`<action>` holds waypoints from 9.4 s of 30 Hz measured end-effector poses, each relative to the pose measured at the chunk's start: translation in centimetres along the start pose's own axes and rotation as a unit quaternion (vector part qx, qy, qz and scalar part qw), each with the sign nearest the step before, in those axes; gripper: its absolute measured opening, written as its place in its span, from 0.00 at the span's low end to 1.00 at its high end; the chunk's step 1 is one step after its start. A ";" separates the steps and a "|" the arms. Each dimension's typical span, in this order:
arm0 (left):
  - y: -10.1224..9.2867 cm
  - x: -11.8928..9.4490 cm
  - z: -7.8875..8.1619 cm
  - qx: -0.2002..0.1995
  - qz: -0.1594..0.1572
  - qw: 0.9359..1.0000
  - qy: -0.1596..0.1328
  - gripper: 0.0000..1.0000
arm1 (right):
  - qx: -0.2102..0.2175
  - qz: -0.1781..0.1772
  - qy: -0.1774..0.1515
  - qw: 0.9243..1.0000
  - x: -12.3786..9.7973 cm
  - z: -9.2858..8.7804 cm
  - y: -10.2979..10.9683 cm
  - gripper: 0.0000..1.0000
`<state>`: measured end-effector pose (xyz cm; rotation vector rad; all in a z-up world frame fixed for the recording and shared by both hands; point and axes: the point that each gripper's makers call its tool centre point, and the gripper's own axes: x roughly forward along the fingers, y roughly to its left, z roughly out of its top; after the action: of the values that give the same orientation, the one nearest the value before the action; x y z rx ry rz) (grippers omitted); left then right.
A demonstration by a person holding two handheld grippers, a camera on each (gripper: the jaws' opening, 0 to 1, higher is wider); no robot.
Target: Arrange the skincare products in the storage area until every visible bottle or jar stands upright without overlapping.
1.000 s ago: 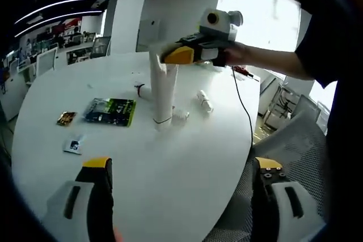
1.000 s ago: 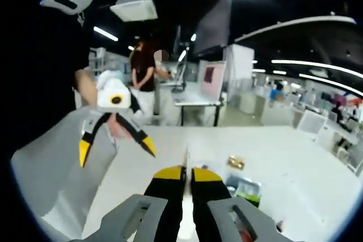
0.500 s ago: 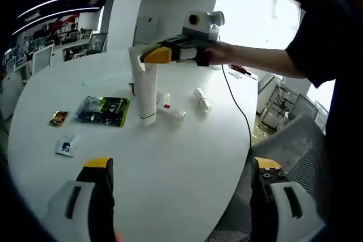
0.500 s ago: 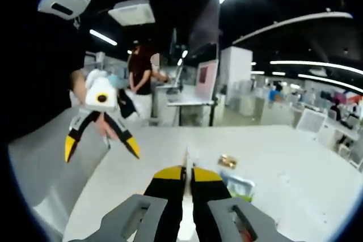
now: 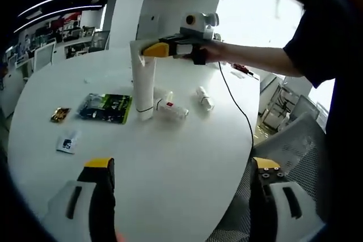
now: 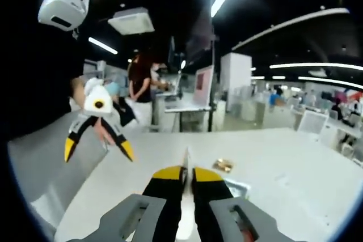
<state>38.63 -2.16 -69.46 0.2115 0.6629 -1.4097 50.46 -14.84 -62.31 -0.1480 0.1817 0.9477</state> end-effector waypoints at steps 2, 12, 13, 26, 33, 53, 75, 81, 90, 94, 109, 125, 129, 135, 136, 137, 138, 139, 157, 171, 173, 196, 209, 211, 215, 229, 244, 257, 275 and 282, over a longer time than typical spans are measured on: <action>-0.1 0.1 0.0 0.001 -0.002 1.000 0.000 0.93 | -0.007 0.003 0.006 1.000 0.1 0.1 0.4 0.00; -0.4 0.0 0.0 0.007 -0.004 1.000 0.002 0.93 | -0.012 -0.003 0.020 1.000 -0.1 0.0 0.8 0.00; -0.4 0.0 0.0 0.008 -0.004 1.000 0.003 0.93 | -0.011 -0.003 0.022 1.000 -0.1 0.0 0.8 0.00; -0.7 -0.2 0.5 0.015 -0.005 1.000 0.000 0.93 | -0.014 -0.005 0.036 0.999 -0.2 0.7 1.1 0.05; -0.7 -0.5 0.5 0.015 -0.004 1.000 0.000 0.93 | -0.012 -0.009 0.044 0.999 -0.3 0.8 1.3 0.06; -1.1 -1.2 2.0 0.024 -0.005 0.999 -0.025 0.94 | 0.045 -0.101 0.043 0.993 -4.9 3.6 0.2 0.15; 2.7 -6.3 0.7 -0.024 0.070 0.996 -0.042 0.92 | 0.141 -0.217 0.112 0.959 -7.8 0.8 6.6 0.46; 3.5 -7.4 0.8 -0.039 0.088 0.994 -0.052 0.92 | 0.168 -0.250 0.119 0.946 -8.2 0.2 7.4 0.51; 3.6 -8.2 0.4 -0.046 0.099 0.993 -0.049 0.89 | 0.229 -0.285 0.106 0.925 -8.3 -1.3 10.1 0.61; 3.6 -8.6 0.0 -0.049 0.102 0.993 -0.045 0.88 | 0.246 -0.290 0.105 0.919 -8.4 -1.6 11.5 0.67; 4.3 -11.4 -1.1 -0.061 0.131 0.989 -0.045 0.88 | 0.292 -0.351 0.080 0.886 -10.0 -1.4 16.4 0.93; 3.5 -12.5 -2.3 -0.075 0.143 0.986 -0.042 0.88 | 0.350 -0.364 0.075 0.860 -9.9 -3.7 19.3 0.99; 3.2 -12.4 -2.1 -0.078 0.140 0.986 -0.046 0.88 | 0.352 -0.364 0.071 0.860 -10.0 -3.5 19.2 0.99; 3.2 -12.3 -2.1 -0.077 0.138 0.986 -0.043 0.87 | 0.353 -0.364 0.071 0.859 -10.2 -3.4 18.9 0.99; 3.2 -12.2 -2.1 -0.078 0.138 0.986 -0.043 0.87 | 0.354 -0.364 0.072 0.859 -10.2 -3.4 18.9 0.99; 3.2 -12.2 -2.2 -0.078 0.137 0.987 -0.042 0.86 | 0.356 -0.364 0.072 0.858 -10.2 -3.5 18.9 0.99; 3.2 -12.1 -2.2 -0.078 0.136 0.987 -0.042 0.86 | 0.357 -0.364 0.072 0.858 -10.2 -3.5 18.8 0.99; 3.2 -12.0 -2.2 -0.079 0.136 0.987 -0.041 0.86 | 0.358 -0.363 0.073 0.857 -10.2 -3.6 18.8 0.99; 3.5 -11.0 -2.8 -0.093 0.128 0.987 -0.036 0.84 | 0.360 -0.368 0.101 0.851 -10.4 -4.4 16.1 0.93; 4.7 -10.4 -3.1 -0.111 0.130 0.985 -0.029 0.80 | 0.366 -0.371 0.133 0.843 -10.8 -6.4 12.5 0.85; 4.8 -10.2 -3.1 -0.111 0.130 0.985 -0.030 0.80 | 0.367 -0.373 0.138 0.841 -10.9 -6.7 11.8 0.83; 6.5 -9.5 -4.7 -0.143 0.137 0.980 -0.015 0.76 | 0.350 -0.380 0.215 0.829 -10.5 -10.3 3.8 0.66; 6.7 -8.9 -5.3 -0.147 0.130 0.980 0.005 0.74 | 0.349 -0.384 0.227 0.824 -9.7 -11.6 -1.2 0.61; 6.7 -8.8 -5.2 -0.146 0.129 0.981 0.005 0.74 | 0.349 -0.386 0.231 0.822 -9.6 -11.9 -2.1 0.60; 6.9 -8.7 -5.4 -0.149 0.128 0.980 0.008 0.74 | 0.345 -0.381 0.246 0.822 -9.2 -12.4 -3.4 0.58; 7.3 -8.7 -6.7 -0.172 0.131 0.976 0.015 0.72 | 0.342 -0.339 0.343 0.807 -6.3 -15.6 -6.8 0.54; 9.0 -9.6 -6.9 -0.191 0.154 0.970 -0.003 0.70 | 0.324 -0.294 0.448 0.779 -5.1 -17.6 -8.3 0.35; 9.4 -9.5 -7.7 -0.199 0.158 0.967 0.002 0.69 | 0.339 -0.267 0.487 0.760 -4.6 -18.5 -7.9 0.28; 9.3 -8.8 -8.1 -0.203 0.152 0.967 0.006 0.67 | 0.298 -0.217 0.572 0.733 -4.3 -19.1 -7.0 0.31; 9.1 -8.5 -7.1 -0.192 0.145 0.971 0.000 0.67 | 0.324 -0.245 0.570 0.714 -4.6 -18.9 -7.1 0.27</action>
<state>45.07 10.21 -72.78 0.0000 0.8552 -0.9799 51.92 -26.41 -79.42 -0.1010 1.5409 0.0876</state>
